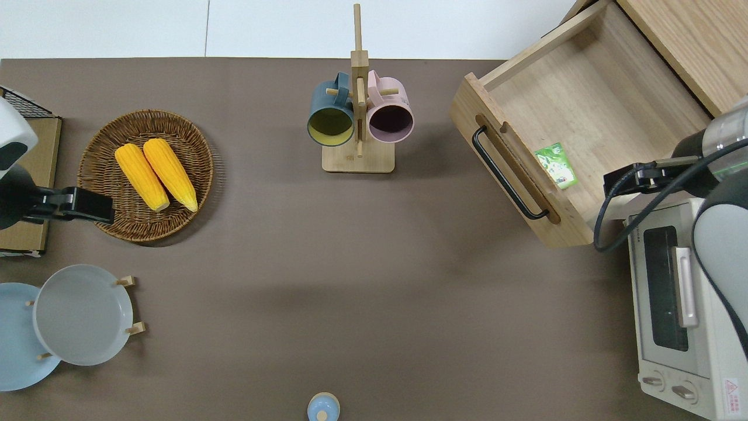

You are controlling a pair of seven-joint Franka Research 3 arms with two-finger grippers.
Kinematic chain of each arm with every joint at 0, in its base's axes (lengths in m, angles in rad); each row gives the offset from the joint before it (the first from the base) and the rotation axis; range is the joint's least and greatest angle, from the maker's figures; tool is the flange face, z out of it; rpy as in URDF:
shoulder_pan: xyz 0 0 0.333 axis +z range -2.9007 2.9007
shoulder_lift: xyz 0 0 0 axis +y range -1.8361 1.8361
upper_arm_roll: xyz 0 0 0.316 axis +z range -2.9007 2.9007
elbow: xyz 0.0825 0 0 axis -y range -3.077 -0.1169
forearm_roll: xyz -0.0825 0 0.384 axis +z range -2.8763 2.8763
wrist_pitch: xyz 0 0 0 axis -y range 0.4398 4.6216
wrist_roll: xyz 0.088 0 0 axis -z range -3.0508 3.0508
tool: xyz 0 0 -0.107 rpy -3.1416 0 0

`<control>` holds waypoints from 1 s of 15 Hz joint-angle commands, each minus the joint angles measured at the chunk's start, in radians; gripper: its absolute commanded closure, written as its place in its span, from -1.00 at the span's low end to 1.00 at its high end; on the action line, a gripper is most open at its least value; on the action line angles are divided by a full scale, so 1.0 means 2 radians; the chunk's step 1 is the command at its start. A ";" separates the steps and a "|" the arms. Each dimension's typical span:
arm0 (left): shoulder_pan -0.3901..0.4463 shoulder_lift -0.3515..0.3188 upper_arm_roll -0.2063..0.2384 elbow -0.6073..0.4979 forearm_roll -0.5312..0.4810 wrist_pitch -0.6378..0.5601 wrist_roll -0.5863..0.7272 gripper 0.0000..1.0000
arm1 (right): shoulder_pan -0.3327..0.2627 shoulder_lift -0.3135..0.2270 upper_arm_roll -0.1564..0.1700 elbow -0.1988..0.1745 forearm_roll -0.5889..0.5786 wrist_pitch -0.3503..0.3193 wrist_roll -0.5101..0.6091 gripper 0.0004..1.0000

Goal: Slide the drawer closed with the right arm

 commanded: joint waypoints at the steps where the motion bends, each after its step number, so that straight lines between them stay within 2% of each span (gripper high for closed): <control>1: 0.003 0.006 -0.004 0.012 0.009 -0.010 0.005 -0.99 | -0.003 -0.001 0.004 0.002 -0.007 0.001 -0.001 -0.97; 7: 0.003 0.006 -0.004 0.012 0.009 -0.010 0.005 -0.99 | -0.003 -0.001 0.004 0.002 -0.008 0.001 -0.014 -0.95; 8: 0.003 0.006 -0.004 0.013 0.009 -0.010 0.005 -0.99 | -0.005 -0.001 0.004 0.002 -0.008 0.001 -0.015 -0.81; 9: 0.003 0.006 -0.004 0.012 0.009 -0.010 0.005 -0.99 | -0.005 -0.001 0.004 0.002 -0.008 0.001 -0.016 -0.52; 10: 0.003 0.006 -0.004 0.012 0.009 -0.010 0.005 -0.99 | -0.006 -0.001 0.004 0.002 -0.007 0.000 -0.016 -0.11; 13: 0.003 0.006 -0.004 0.013 0.009 -0.010 0.005 -0.99 | -0.008 -0.001 0.004 0.002 -0.007 -0.002 -0.016 0.87; 14: 0.003 0.006 -0.004 0.012 0.009 -0.010 0.005 -0.99 | -0.007 -0.001 0.004 0.002 -0.007 -0.002 -0.016 1.00; 15: 0.003 0.006 -0.004 0.012 0.009 -0.010 0.005 -0.99 | -0.007 -0.001 0.004 0.002 -0.007 -0.002 -0.016 1.00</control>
